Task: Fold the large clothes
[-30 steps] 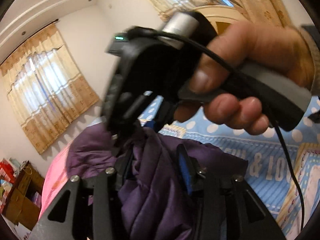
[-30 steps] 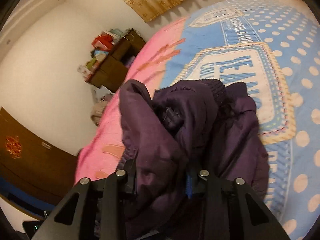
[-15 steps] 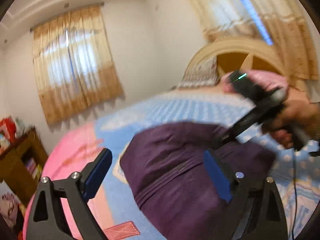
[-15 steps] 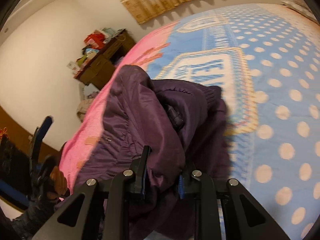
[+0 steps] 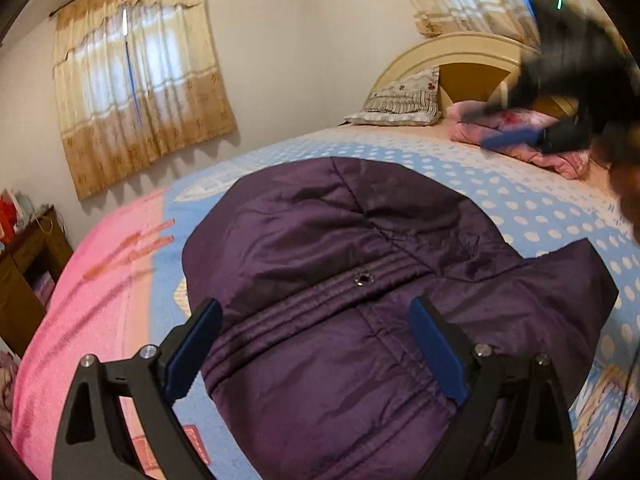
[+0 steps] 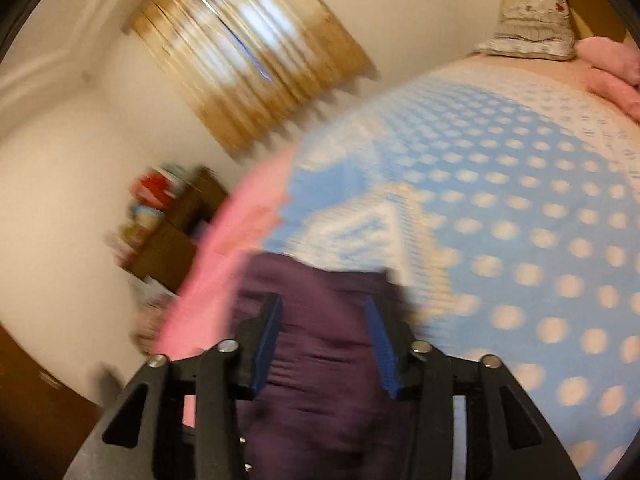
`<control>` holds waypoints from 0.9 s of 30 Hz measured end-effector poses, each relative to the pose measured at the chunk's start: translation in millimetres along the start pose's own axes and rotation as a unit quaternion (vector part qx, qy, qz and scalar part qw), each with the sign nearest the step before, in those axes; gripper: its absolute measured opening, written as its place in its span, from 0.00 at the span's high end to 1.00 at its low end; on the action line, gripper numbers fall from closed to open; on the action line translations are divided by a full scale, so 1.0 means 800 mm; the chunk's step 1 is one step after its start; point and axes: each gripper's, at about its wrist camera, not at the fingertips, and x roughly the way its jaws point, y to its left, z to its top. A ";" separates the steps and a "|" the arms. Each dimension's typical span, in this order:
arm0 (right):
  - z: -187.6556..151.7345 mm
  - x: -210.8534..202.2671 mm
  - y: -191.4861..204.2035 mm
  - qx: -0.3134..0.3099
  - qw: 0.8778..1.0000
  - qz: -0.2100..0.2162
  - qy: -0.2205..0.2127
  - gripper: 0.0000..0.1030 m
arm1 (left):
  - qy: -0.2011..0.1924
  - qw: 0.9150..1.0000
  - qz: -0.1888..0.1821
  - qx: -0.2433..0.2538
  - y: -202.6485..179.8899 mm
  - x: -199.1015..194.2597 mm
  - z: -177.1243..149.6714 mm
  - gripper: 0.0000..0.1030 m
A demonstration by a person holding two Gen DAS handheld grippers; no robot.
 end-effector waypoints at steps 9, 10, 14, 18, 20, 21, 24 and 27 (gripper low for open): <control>-0.027 0.100 0.007 0.043 0.999 -0.019 0.008 0.25 | 0.009 0.999 0.021 -0.024 0.008 0.002 -0.002 0.01; -0.030 0.104 0.003 0.040 0.999 -0.031 0.006 0.25 | 0.000 0.999 0.024 -0.035 0.012 -0.005 0.000 0.01; -0.045 0.109 -0.006 -0.015 0.995 -0.096 0.017 0.25 | -0.003 0.995 0.040 -0.095 0.034 -0.010 0.017 0.00; -0.056 0.117 -0.013 -0.055 0.987 -0.146 0.024 0.25 | 0.063 0.993 0.081 -0.055 0.017 0.037 0.017 0.00; -0.064 0.123 -0.023 -0.062 0.984 -0.162 0.026 0.23 | 0.063 0.993 0.078 -0.064 0.016 0.045 0.011 0.00; -0.070 0.128 -0.033 -0.061 0.985 -0.160 0.027 0.20 | 0.064 0.993 0.076 -0.068 0.016 0.047 0.009 0.00; -0.082 0.136 -0.058 -0.032 0.988 -0.144 0.035 0.17 | 0.082 0.991 0.058 -0.086 0.019 0.060 0.000 0.00; -0.084 0.146 -0.064 -0.034 0.988 -0.143 0.057 0.17 | 0.093 0.989 0.048 -0.106 0.024 0.068 -0.006 0.00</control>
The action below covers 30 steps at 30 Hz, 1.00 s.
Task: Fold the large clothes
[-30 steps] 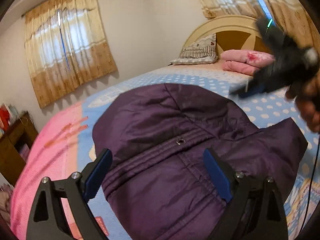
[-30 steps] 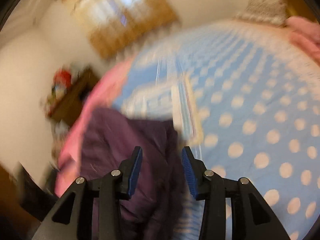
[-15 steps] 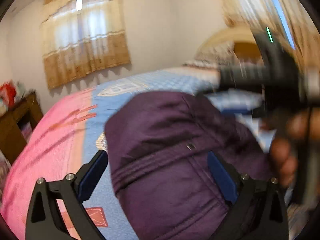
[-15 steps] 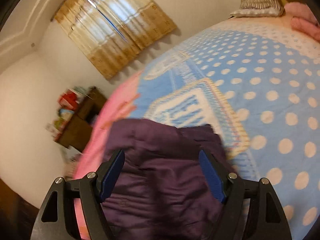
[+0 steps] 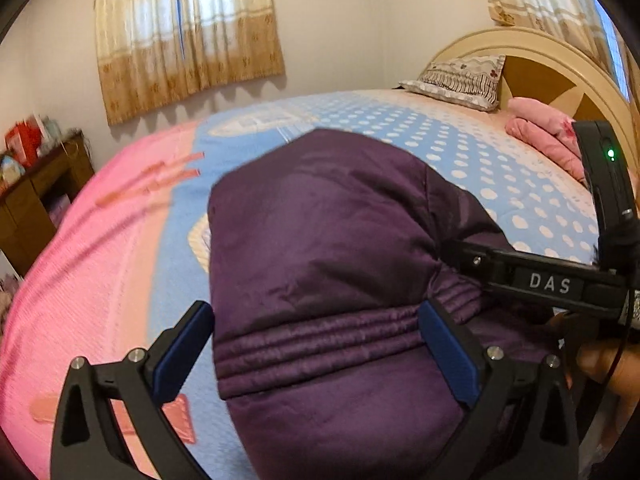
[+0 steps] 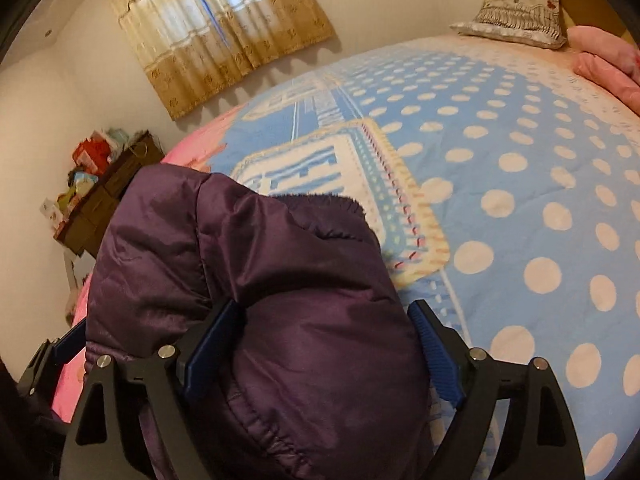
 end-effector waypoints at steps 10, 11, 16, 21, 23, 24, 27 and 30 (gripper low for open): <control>-0.001 0.026 0.004 0.002 0.999 0.001 0.038 0.16 | 0.021 1.000 0.002 -0.010 -0.004 0.010 -0.009 0.00; -0.002 0.026 0.003 0.004 0.999 0.000 0.039 0.15 | 0.021 1.000 0.002 -0.011 -0.003 0.011 -0.010 0.00; -0.002 0.033 -0.002 0.018 0.999 0.006 0.049 0.12 | 0.022 1.000 -0.004 -0.020 0.001 0.014 -0.010 0.00; 0.000 0.044 -0.013 0.045 0.996 0.031 0.072 0.09 | 0.023 0.999 -0.013 -0.030 0.004 0.016 -0.011 0.00; 0.000 0.046 -0.011 0.045 0.996 0.030 0.073 0.09 | 0.024 0.999 -0.015 -0.034 0.005 0.018 -0.012 0.00; 0.000 0.046 -0.011 0.044 0.996 0.028 0.073 0.09 | 0.025 0.999 -0.016 -0.036 0.006 0.019 -0.012 0.00; 0.000 0.047 -0.008 0.043 0.996 0.027 0.074 0.09 | 0.027 0.998 -0.022 -0.043 0.009 0.022 -0.014 0.00; 0.001 0.049 -0.009 0.041 0.996 0.024 0.074 0.08 | 0.026 0.998 -0.023 -0.045 0.010 0.023 -0.014 0.00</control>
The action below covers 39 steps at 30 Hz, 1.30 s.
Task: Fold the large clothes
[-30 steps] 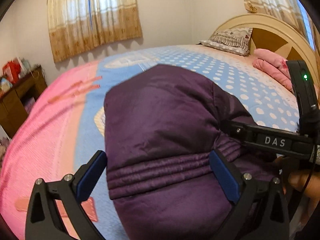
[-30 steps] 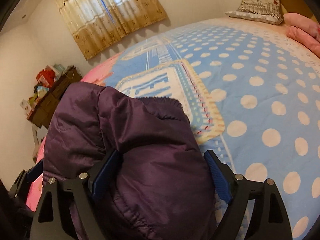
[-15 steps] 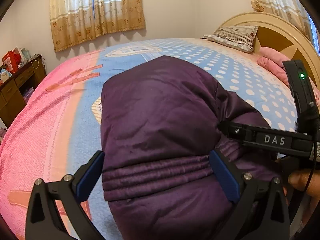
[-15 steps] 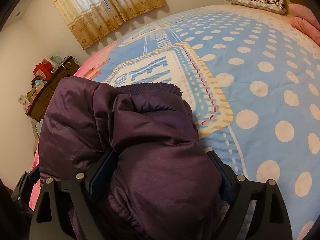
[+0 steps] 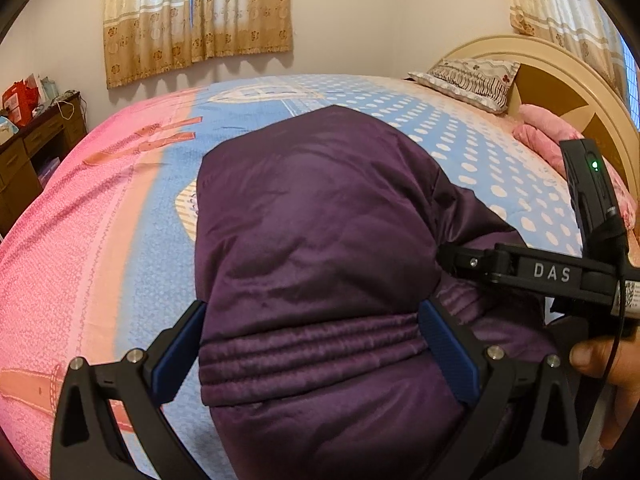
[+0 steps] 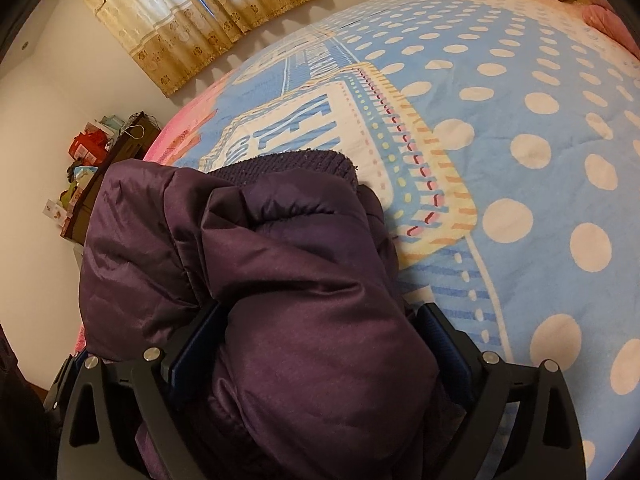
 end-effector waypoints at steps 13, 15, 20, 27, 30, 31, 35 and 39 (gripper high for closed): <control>0.004 0.008 0.000 0.001 1.000 0.001 0.004 0.07 | -0.004 1.000 -0.003 -0.011 0.001 0.002 -0.002 0.00; 0.004 0.008 -0.001 0.001 1.000 0.001 0.004 0.07 | -0.004 1.000 -0.004 -0.011 0.001 0.002 -0.002 0.00; 0.005 0.011 -0.002 0.004 1.000 0.006 0.007 0.06 | -0.005 1.000 -0.007 -0.015 0.004 0.003 -0.003 0.00; 0.011 0.019 -0.004 0.006 1.000 0.014 0.013 0.03 | -0.001 0.999 -0.021 -0.033 0.013 0.009 -0.004 0.00; 0.013 0.019 -0.010 0.016 0.999 0.034 0.020 0.03 | -0.002 0.999 -0.027 -0.030 0.013 0.006 -0.005 0.00; 0.013 0.018 -0.013 0.019 0.999 0.041 0.021 0.03 | -0.003 0.999 -0.032 -0.031 0.015 0.004 -0.006 0.00; 0.009 0.006 -0.026 0.037 0.993 0.110 0.030 0.06 | -0.005 0.996 -0.079 -0.042 0.028 -0.014 -0.009 0.00; 0.007 -0.002 -0.033 0.033 0.987 0.150 0.039 0.15 | -0.002 0.987 -0.140 -0.080 0.056 -0.022 -0.018 0.00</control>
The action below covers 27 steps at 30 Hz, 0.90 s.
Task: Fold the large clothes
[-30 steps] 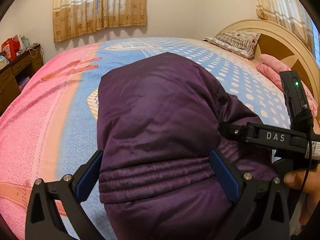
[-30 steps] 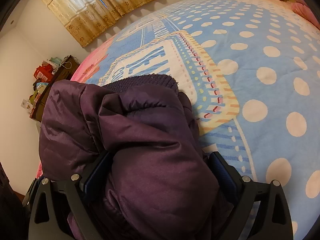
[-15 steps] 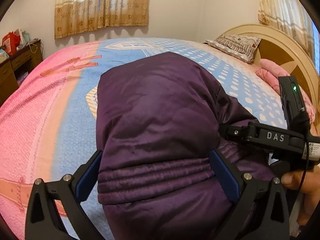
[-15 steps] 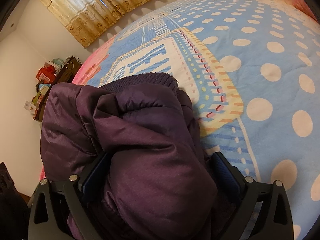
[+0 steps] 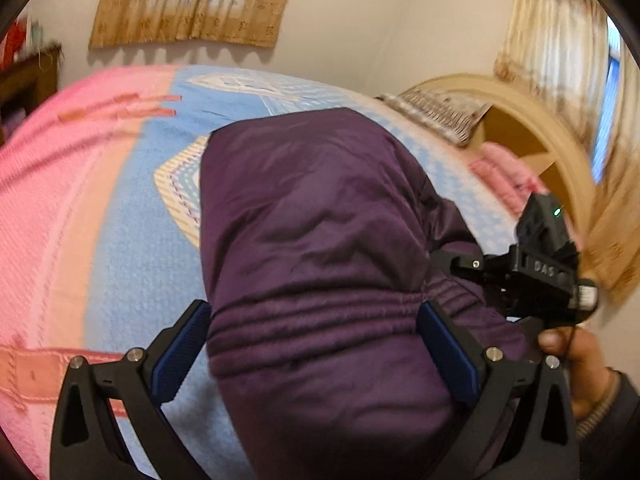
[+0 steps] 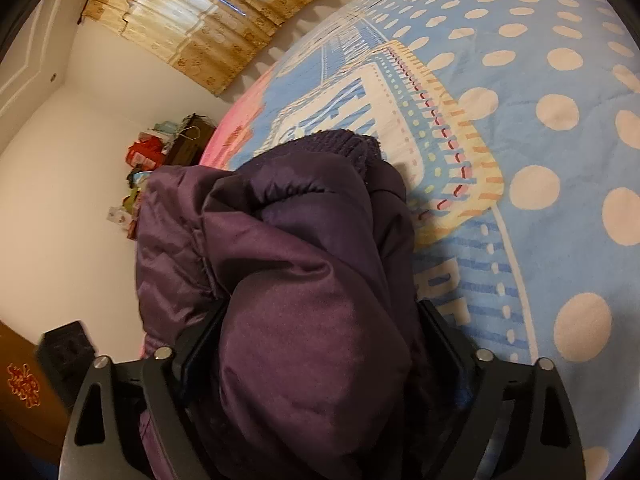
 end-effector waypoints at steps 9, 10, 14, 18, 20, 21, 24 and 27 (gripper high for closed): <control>0.008 0.016 -0.010 -0.010 0.999 0.034 0.013 0.16 | -0.003 0.999 -0.040 -0.017 0.010 0.013 -0.007 0.00; 0.007 0.018 -0.009 -0.012 0.999 0.033 0.012 0.18 | -0.003 0.999 -0.039 -0.018 0.011 0.015 -0.007 0.00; 0.001 0.019 -0.006 -0.010 0.997 0.070 -0.001 0.32 | -0.008 0.999 -0.037 -0.010 0.001 0.010 -0.008 0.00; -0.009 0.011 -0.002 -0.010 0.995 0.099 -0.017 0.45 | -0.024 0.999 -0.026 0.018 -0.019 -0.004 -0.007 0.06; -0.015 0.004 0.003 -0.013 0.994 0.110 -0.022 0.48 | -0.032 0.999 -0.025 0.022 -0.025 -0.014 -0.007 0.08; -0.017 -0.001 0.006 -0.015 0.993 0.114 -0.025 0.49 | -0.033 0.999 -0.021 0.025 -0.027 -0.018 -0.007 0.09; -0.028 -0.010 0.019 -0.022 0.991 0.132 -0.026 0.51 | -0.043 0.998 -0.006 0.038 -0.037 -0.040 -0.012 0.10; -0.045 -0.006 0.037 -0.021 0.987 0.159 -0.022 0.51 | -0.058 0.997 0.023 0.049 -0.049 -0.066 -0.020 0.11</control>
